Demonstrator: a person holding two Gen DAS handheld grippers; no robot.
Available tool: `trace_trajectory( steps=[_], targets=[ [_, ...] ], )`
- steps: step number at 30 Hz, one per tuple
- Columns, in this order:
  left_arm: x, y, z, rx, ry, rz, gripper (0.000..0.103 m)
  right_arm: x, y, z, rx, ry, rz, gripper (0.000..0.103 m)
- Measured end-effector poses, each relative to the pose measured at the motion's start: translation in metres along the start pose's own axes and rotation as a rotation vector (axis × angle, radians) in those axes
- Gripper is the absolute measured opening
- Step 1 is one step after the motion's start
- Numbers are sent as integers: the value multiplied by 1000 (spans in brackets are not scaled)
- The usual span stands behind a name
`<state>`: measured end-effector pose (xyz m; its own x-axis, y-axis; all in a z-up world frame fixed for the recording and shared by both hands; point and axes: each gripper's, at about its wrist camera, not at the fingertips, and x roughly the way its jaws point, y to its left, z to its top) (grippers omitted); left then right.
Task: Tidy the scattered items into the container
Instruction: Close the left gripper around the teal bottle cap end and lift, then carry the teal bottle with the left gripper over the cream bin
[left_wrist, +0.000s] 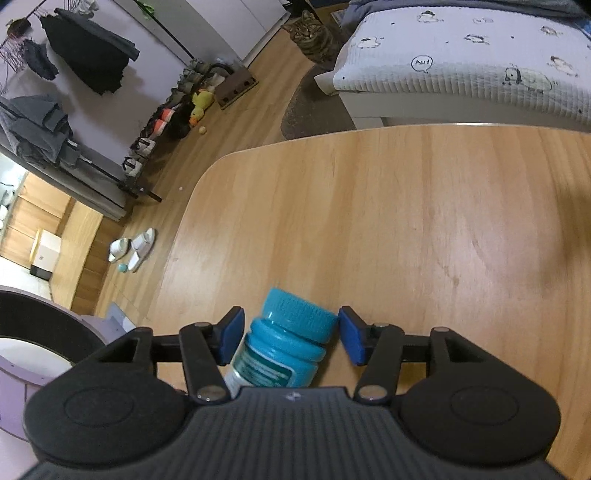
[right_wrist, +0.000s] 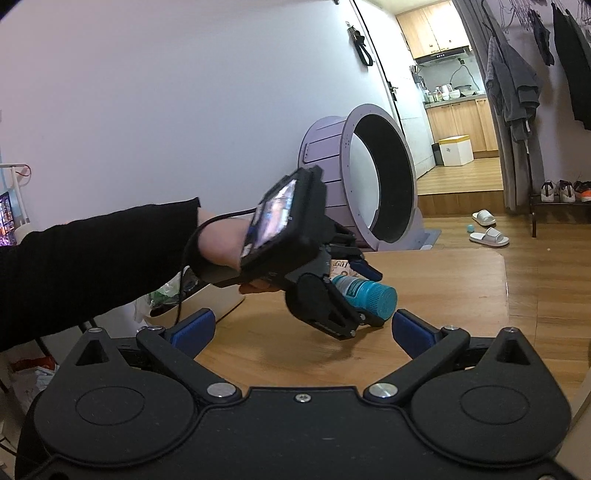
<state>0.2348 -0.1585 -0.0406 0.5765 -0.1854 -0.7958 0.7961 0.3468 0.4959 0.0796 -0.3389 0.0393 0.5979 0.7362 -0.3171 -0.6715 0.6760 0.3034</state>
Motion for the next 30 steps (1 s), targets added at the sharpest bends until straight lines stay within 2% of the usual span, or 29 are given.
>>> trace_trajectory(
  steps=[2, 8, 10, 13, 19, 21, 25, 30],
  targets=[
    [0, 4, 1, -23, 5, -27, 50, -1, 2, 0, -3, -1, 0, 103],
    [-6, 11, -6, -122, 25, -74, 49, -4, 6, -2, -1, -3, 2, 103],
    [-12, 10, -12, -147, 13, -68, 49, -6, 8, -3, -5, -6, 6, 103],
    [-31, 12, -21, -221, -48, -56, 49, -5, 11, -1, -6, -8, 14, 103],
    [-82, 9, -57, -456, -236, -50, 47, -5, 17, -1, -13, -10, 28, 103],
    [-93, 2, -68, -514, -268, -17, 43, -5, 18, -1, -14, -12, 36, 103],
    [-111, -12, -101, -631, -311, -4, 43, -5, 21, 0, -18, -9, 47, 103],
    [-126, -16, -123, -735, -326, 16, 43, 2, 29, 0, -32, 7, 63, 103]
  ],
)
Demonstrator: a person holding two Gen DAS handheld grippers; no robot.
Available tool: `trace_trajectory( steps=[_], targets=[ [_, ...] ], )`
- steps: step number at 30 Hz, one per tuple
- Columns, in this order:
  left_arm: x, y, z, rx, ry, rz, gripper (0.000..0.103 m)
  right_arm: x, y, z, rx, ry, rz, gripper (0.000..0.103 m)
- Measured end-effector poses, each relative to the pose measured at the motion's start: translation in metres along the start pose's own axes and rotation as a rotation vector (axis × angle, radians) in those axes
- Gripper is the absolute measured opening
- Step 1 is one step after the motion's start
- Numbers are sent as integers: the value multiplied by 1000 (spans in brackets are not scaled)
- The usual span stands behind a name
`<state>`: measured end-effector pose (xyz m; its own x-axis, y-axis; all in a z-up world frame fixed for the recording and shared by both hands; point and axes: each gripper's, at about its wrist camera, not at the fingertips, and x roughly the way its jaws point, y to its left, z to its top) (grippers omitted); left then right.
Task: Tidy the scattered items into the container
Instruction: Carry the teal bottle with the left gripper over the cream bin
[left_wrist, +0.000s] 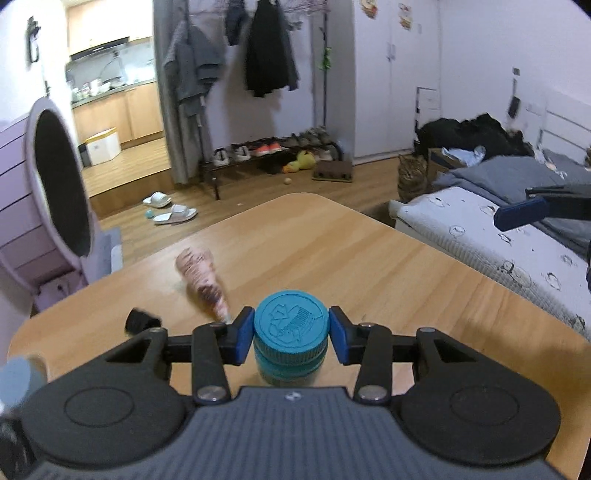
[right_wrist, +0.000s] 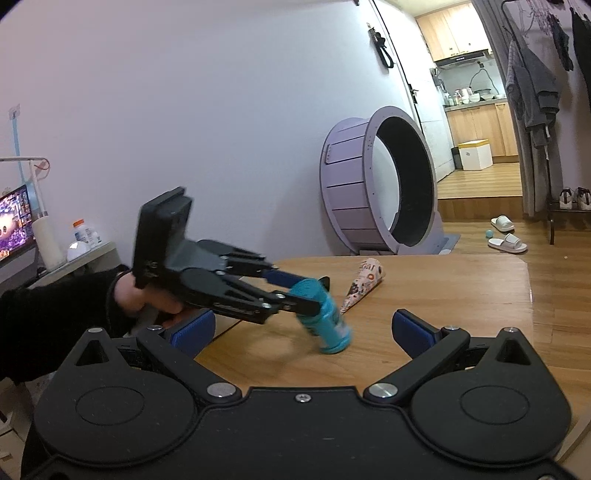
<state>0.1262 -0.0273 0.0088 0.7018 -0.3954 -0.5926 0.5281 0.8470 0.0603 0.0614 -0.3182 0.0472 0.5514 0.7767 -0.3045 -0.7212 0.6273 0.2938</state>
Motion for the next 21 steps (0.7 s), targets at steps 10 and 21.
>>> trace_trajectory(
  steps=[10, 21],
  targets=[
    [-36, 8, -8, -53, 11, 80, 42, 13, 14, 0, -40, 44, 7, 103],
    [-47, 5, -44, -81, -16, 174, 48, 21, 25, -4, -61, 79, 12, 103]
  ],
)
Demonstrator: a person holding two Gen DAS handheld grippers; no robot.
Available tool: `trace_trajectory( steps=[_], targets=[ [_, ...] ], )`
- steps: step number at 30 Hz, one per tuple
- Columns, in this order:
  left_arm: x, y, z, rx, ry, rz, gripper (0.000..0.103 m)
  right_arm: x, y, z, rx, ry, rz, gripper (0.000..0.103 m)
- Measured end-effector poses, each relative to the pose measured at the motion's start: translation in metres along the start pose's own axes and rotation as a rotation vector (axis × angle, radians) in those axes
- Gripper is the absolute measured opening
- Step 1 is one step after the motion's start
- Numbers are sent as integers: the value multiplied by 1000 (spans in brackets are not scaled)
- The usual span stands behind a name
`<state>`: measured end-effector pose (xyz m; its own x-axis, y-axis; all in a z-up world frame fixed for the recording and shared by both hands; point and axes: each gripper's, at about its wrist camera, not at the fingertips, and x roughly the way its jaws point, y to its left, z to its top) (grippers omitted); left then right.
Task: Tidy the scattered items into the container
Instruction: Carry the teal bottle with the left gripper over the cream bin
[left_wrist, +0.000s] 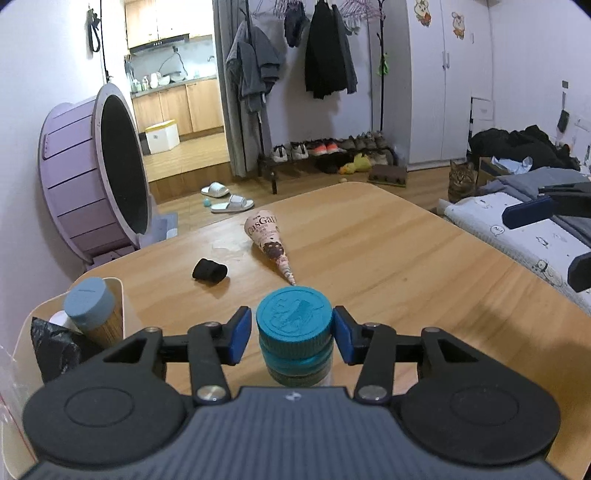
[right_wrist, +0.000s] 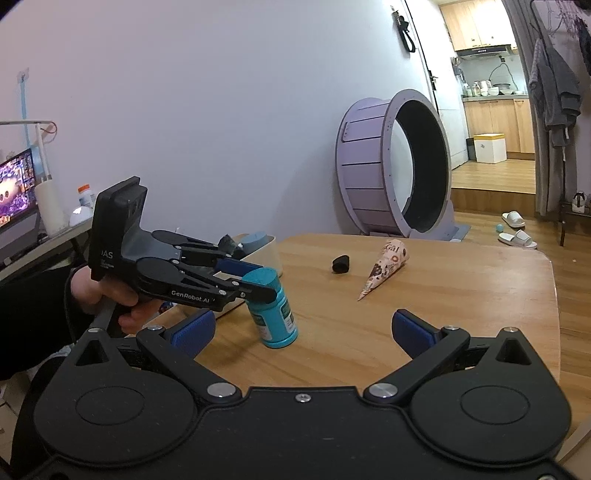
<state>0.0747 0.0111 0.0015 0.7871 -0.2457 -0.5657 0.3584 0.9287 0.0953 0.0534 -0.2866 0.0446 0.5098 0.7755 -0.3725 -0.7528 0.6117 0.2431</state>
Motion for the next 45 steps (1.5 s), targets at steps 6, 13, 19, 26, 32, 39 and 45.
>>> trace_trajectory(
  steps=[6, 13, 19, 26, 32, 39, 45],
  targets=[
    [-1, -11, -5, 33, -2, 20, 55, 4, 4, 1, -7, 9, 24, 103],
    [2, -9, -11, -26, -34, 45, 45, 10, 5, 3, 1, -1, 38, 103],
    [-15, -2, -21, -72, -70, 51, 45, 18, 11, 3, 6, -1, 57, 103],
    [-62, 24, -18, -160, -151, 96, 45, 30, 17, 4, 19, -11, 75, 103],
    [-104, 58, 2, -203, -235, 178, 45, 40, 23, 3, 39, -37, 95, 103],
    [-90, 82, 14, -202, -226, 249, 45, 49, 27, 2, 47, -33, 93, 103],
    [-53, 98, 13, -218, -166, 281, 45, 48, 28, 1, 43, -28, 87, 103]
  ],
)
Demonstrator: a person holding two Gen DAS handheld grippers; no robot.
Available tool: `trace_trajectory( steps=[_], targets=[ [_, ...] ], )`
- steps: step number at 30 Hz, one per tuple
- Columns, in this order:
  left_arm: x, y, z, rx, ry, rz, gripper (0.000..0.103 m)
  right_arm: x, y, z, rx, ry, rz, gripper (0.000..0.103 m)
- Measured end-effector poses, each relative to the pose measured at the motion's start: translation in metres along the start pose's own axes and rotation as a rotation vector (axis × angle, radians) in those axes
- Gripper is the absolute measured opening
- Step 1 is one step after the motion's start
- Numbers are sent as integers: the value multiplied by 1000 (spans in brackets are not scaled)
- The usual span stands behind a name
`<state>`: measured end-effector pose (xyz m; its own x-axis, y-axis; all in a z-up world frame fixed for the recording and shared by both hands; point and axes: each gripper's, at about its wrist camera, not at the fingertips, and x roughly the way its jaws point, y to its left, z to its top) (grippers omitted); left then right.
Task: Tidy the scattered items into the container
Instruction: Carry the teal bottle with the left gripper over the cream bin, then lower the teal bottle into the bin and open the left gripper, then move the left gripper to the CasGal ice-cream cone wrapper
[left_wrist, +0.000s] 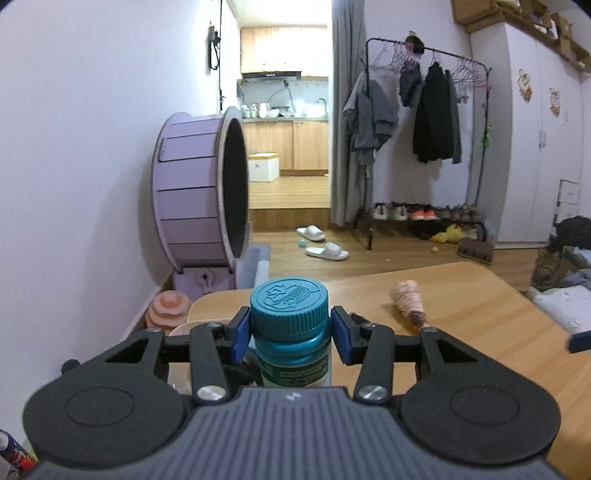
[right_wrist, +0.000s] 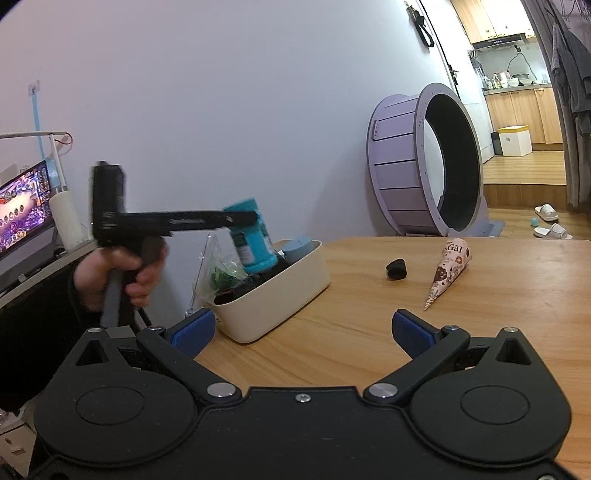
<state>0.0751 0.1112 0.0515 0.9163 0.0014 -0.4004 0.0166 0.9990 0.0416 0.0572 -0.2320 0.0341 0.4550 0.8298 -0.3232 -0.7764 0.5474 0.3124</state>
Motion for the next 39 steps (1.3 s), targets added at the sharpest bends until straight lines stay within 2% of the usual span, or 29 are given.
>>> trace_trajectory(
  steps=[2, 4, 9, 15, 18, 21, 25, 30, 34, 39],
  targets=[
    [10, 1, -1, 21, 22, 16, 45, 3, 1, 0, -1, 2, -5, 103],
    [14, 4, -3, 9, 41, 0, 45, 4, 1, 0, 0, 5, -6, 103],
    [17, 7, -19, -2, 76, -7, 45, 4, 1, 0, -3, 8, -5, 103],
    [18, 4, -29, 36, 108, 11, 46, 6, 5, 0, -14, 16, -4, 103],
    [11, 0, -23, 43, 112, 29, 53, 5, 4, 2, -11, 10, -2, 103],
    [-4, -3, -16, 47, 73, 33, 63, 4, 1, 3, -2, 1, -3, 103],
    [-23, -22, -11, 54, 31, -22, 70, 2, 0, 4, -1, -15, -16, 103],
    [-23, -65, -16, 56, 17, -120, 70, -11, -11, 8, 32, -69, -53, 103],
    [1, -97, -21, 43, 49, -169, 70, -28, -25, 12, 61, -116, -84, 103],
    [46, -119, -25, -29, 80, -165, 70, -47, -41, 15, 94, -170, -127, 103]
  ],
)
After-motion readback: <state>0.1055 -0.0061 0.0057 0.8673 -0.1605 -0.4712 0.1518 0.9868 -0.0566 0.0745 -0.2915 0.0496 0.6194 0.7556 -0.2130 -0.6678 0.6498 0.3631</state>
